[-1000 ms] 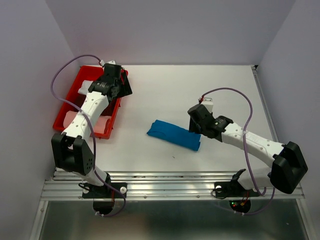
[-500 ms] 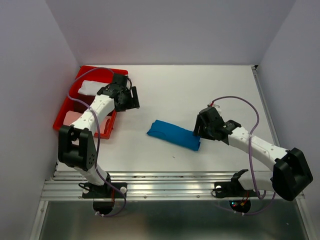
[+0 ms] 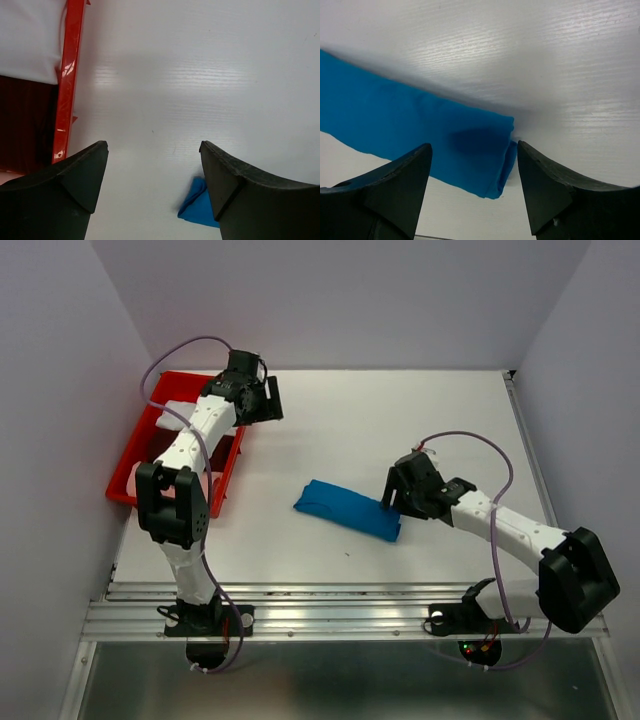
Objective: Roll the t-shirts
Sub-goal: Move the bin to the center of the board.
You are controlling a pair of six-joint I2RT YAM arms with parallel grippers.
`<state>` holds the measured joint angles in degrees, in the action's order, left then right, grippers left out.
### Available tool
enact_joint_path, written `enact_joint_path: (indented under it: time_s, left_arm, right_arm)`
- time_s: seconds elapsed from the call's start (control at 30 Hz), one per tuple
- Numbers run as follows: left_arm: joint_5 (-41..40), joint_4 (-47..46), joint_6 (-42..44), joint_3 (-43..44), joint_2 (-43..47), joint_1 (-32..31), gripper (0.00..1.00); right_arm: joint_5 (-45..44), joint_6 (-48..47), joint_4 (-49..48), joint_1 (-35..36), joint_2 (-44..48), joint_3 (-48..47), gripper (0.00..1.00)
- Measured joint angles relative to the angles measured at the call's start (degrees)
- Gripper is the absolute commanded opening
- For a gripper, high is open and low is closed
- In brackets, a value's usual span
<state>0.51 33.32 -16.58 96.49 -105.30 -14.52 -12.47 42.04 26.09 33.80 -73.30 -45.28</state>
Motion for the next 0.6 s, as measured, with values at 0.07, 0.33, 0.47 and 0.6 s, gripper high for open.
enact_joint_path:
  time_s: [0.07,0.33,0.47,0.6]
  left_arm:
    - [0.52,0.68,0.17,1.07,-0.79,0.63,0.86]
    - [-4.17,4.68,1.9,16.31,-10.16,3.15,0.85]
    - [-4.52,6.12,2.16,23.34,-15.54,5.18,0.82]
    - [-3.26,5.57,1.88,30.77,-22.95,9.9,0.81]
  right_arm:
    - [-0.22,0.0,0.0,0.0,-1.79,-0.79,0.75]
    - [-0.17,-0.44,-0.04,0.0,-9.25,-5.07,0.75]
    - [-0.15,-1.6,-0.17,-0.48,-10.99,-7.91,0.76]
    - [-0.02,-2.47,-0.52,-0.96,-12.9,-9.86,0.76]
